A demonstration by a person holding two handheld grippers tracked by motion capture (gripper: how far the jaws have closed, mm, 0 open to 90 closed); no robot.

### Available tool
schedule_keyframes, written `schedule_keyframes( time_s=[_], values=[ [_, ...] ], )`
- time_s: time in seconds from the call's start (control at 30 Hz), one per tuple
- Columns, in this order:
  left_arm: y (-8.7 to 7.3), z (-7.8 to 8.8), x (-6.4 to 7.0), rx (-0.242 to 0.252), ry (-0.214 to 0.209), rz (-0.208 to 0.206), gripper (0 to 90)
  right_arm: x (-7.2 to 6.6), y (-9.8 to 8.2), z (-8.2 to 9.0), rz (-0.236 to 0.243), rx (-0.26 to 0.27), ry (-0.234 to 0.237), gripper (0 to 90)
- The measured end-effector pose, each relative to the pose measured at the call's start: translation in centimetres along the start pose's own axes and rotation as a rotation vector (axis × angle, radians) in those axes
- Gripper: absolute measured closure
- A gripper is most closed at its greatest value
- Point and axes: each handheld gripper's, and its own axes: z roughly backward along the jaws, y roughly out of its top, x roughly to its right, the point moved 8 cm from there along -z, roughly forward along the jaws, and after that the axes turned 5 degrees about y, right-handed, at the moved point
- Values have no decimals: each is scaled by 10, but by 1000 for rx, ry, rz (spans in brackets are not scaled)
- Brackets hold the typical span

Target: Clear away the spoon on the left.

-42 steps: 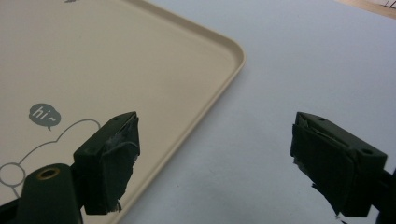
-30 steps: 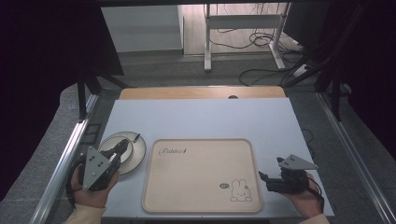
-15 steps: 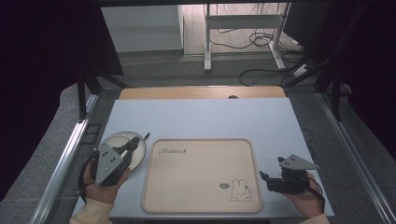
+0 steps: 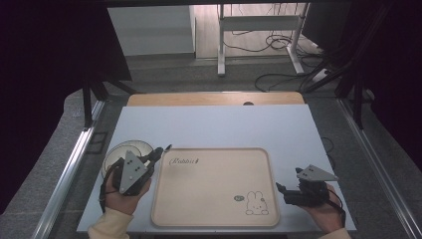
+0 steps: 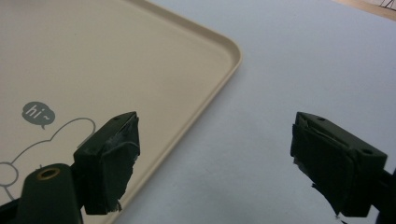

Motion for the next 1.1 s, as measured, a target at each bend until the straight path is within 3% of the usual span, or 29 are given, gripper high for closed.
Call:
schedule_keyframes(
  time_s=[0.47,0.7,0.8,1.1],
  values=[
    [-4,-21,19,-29,-60,-10,900,1,-1,0,2,-6,-1,160],
    [-12,-29,27,-60,-84,-27,900,1,-2,0,4,-9,0,160],
    [-17,-33,28,-76,-101,-16,900,1,-2,-1,3,-10,1,160],
    [-25,-42,29,-99,-96,-28,900,1,-2,-1,6,-13,-1,160]
  ],
)
